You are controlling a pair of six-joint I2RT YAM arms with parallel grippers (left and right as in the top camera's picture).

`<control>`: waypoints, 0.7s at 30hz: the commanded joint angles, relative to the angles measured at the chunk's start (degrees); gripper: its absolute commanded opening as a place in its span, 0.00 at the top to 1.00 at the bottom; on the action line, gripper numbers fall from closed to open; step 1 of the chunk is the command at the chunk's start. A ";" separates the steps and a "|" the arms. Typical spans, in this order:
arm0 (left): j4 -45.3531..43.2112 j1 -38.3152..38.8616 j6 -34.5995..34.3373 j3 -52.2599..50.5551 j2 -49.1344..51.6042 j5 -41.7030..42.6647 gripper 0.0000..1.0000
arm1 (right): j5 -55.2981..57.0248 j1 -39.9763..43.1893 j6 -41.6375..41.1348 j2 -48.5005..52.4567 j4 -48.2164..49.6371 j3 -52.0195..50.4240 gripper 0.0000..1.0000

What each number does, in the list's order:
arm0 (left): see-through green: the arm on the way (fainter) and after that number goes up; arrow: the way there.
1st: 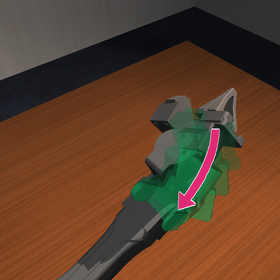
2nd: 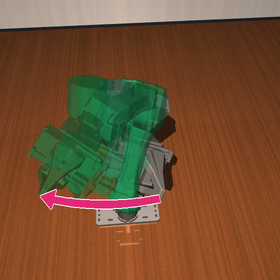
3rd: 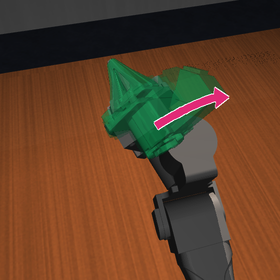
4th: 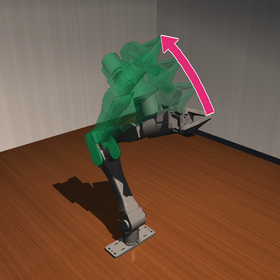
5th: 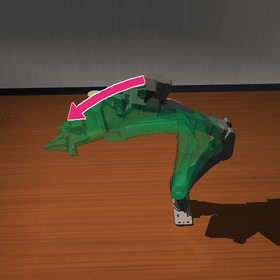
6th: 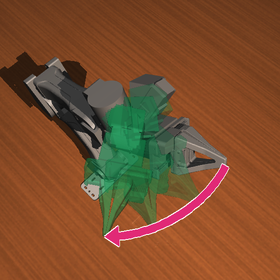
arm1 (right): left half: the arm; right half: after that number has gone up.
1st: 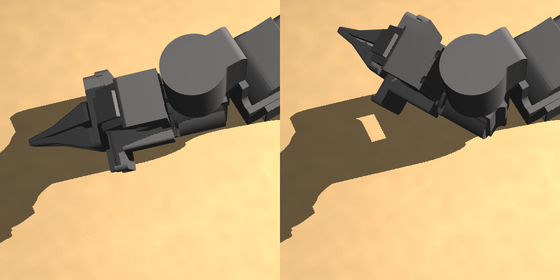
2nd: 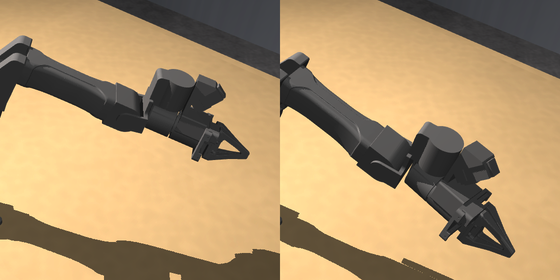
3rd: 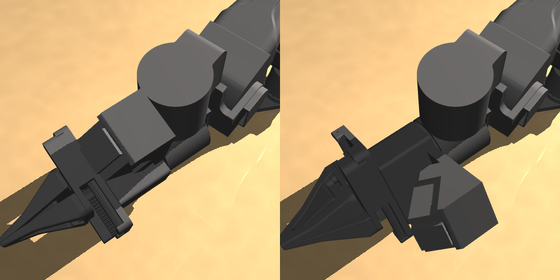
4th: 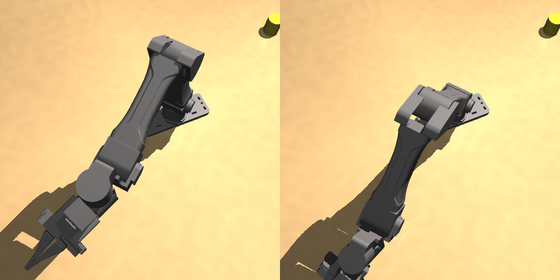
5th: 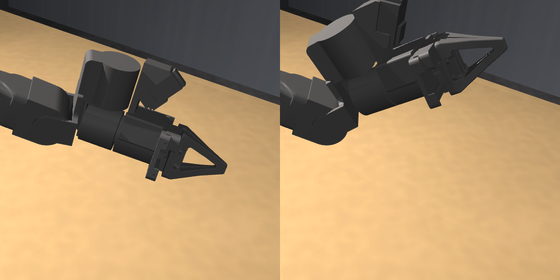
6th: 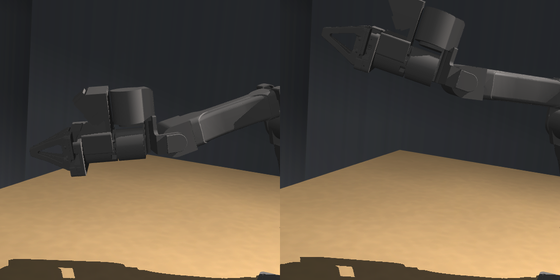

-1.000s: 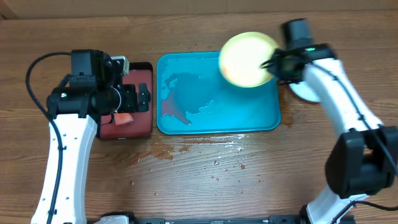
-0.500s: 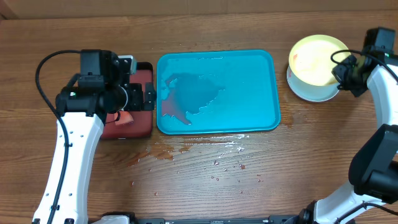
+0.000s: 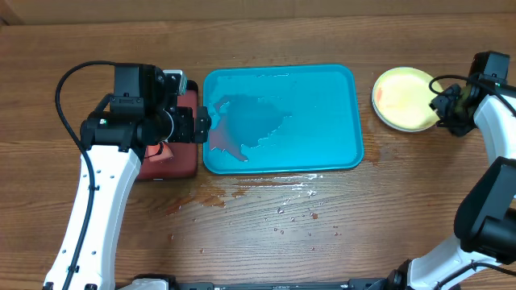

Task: Clean dirty plates on tray and stack at the side
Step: 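Carry the yellow plate right and lay it on the plate stack, then release the yellow plate and withdraw the right gripper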

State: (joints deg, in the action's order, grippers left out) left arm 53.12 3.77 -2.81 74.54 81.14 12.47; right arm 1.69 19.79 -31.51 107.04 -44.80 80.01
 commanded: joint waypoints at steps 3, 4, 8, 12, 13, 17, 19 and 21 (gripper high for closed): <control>0.00 0.17 -0.22 -0.33 0.13 0.68 0.00 | -1.18 0.15 -0.07 -0.31 -1.16 1.36 0.25; 0.13 0.17 -0.22 -0.33 0.13 0.70 0.01 | -2.34 0.15 -0.07 -0.31 -2.34 2.62 0.25; 0.85 0.17 -0.22 -0.33 0.13 0.70 0.00 | -6.60 0.11 -0.07 -0.31 -8.37 8.68 0.26; 2.27 0.17 -0.22 -0.31 0.09 1.09 0.00 | -10.60 -1.49 -0.04 -0.31 -16.68 15.45 0.28; 2.54 0.17 -0.20 -0.31 -0.04 1.68 0.00 | -10.56 -2.25 -0.02 -0.31 -18.84 16.85 0.28; 2.71 0.39 -0.17 -0.31 -2.75 4.90 0.00 | -10.34 -6.67 1.88 -2.25 -26.47 21.16 0.31; 3.37 0.39 -0.15 -0.31 -5.38 5.18 0.00 | -10.36 -8.98 2.45 -4.66 -28.79 22.45 0.31; 4.55 0.39 0.02 -0.31 -8.85 5.05 0.00 | -10.34 -11.50 3.15 -8.61 -29.83 23.04 0.31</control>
State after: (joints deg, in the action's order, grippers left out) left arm 56.75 3.79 -2.81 74.39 78.46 15.49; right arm -7.68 11.14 -30.09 105.30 -73.89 100.16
